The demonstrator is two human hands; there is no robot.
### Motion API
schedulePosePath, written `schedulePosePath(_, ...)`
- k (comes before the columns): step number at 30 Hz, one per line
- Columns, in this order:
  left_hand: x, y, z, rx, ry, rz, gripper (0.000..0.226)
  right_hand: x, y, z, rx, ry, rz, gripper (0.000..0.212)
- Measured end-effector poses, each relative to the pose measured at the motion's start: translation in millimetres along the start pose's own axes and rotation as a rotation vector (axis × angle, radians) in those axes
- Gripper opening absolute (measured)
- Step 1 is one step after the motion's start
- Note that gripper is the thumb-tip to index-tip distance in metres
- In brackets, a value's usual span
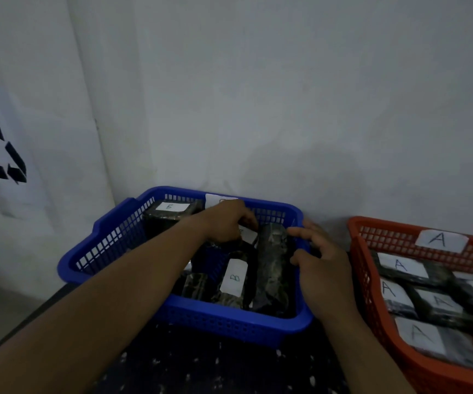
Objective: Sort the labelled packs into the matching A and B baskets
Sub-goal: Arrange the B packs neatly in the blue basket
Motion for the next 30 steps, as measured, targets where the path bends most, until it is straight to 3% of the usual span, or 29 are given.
schedulePosePath(6,-2,-1,4,-0.039,0.174,0.024,0.045,5,4,5,0.123,0.230,0.006,0.039)
schedulePosePath(11,-8,-5,0,-0.067,0.205,0.082,0.020,10,7,4,0.160,0.346,0.010,0.038)
schedulePosePath(15,-7,-4,7,-0.054,0.288,0.102,0.014,9,7,3,0.166,0.369,0.022,0.039)
schedulePosePath(21,-5,-5,-4,-0.119,0.088,0.025,0.017,8,5,4,0.164,0.321,0.011,0.040)
schedulePosePath(26,-6,-11,-29,-0.320,0.130,-0.025,0.034,4,0,1,0.103,0.183,-0.012,0.040)
schedulePosePath(30,5,-8,-26,-0.274,0.179,-0.057,0.024,1,-1,-4,-0.002,0.020,-0.041,0.040)
Point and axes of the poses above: each hand's wrist, its own y-axis towards the middle knuckle, its own x-axis out of the palm, z = x × y, the point moved 7 cm from there along y, towards the middle knuckle, and after that the axes turned 12 degrees about y, right-handed, at the moved point
